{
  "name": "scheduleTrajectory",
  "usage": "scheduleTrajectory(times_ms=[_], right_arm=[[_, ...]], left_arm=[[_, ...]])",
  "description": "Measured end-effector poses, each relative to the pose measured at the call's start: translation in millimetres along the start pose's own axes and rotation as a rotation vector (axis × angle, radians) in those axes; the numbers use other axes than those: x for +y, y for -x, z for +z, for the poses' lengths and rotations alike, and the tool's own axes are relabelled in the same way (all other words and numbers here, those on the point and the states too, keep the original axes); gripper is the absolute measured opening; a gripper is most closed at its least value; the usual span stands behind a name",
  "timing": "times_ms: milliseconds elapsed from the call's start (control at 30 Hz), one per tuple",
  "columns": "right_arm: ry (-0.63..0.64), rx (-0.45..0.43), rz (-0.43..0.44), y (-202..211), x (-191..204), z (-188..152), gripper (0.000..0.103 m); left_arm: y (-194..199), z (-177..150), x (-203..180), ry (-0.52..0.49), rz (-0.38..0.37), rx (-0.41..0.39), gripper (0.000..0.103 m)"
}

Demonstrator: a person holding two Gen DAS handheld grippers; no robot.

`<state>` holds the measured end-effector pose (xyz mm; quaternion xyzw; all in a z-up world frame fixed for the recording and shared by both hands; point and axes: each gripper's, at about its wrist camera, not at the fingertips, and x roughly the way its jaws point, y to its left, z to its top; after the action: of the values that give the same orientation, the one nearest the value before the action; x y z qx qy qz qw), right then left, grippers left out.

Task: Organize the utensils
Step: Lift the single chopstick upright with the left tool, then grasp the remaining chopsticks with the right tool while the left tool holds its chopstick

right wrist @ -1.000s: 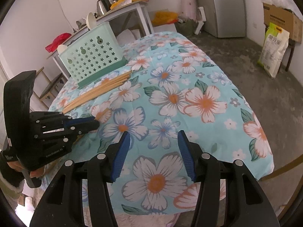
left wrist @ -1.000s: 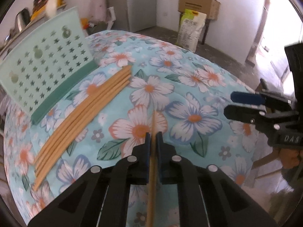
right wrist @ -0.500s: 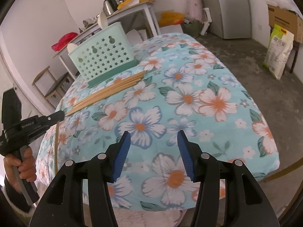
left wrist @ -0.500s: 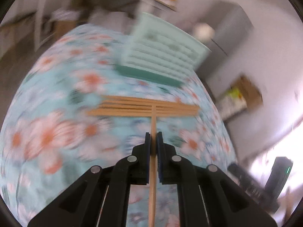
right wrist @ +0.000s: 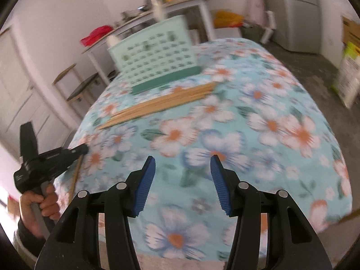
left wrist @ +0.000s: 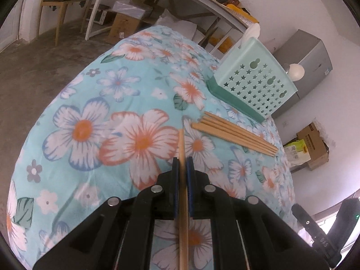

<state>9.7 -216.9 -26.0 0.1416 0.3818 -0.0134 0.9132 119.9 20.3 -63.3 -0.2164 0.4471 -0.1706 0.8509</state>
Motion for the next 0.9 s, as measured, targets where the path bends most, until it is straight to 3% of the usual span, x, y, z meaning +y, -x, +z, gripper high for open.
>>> scheduleTrajectory(times_ms=[267,433,700,900], right_arm=[[0.343,0.001,0.059,-43.1,59.3,30.7,0.048],[0.594,-0.027,0.051,-65.3,97.0,37.2,0.037],[0.956,-0.066,-0.058,-110.4,139.3,22.2,0.025],[1.094,-0.078,-0.136,-132.1,150.7,11.5,0.022]], left_arm=[[4.5,2.3,8.1,0.037,-0.007,-0.048,0.006],[6.3,7.4,22.9,0.074,-0.009,-0.062,0.006],[3.4,4.8,29.0,0.111,-0.028,-0.052,0.006],[1.8,4.9,31.4,0.121,-0.036,-0.048,0.006]])
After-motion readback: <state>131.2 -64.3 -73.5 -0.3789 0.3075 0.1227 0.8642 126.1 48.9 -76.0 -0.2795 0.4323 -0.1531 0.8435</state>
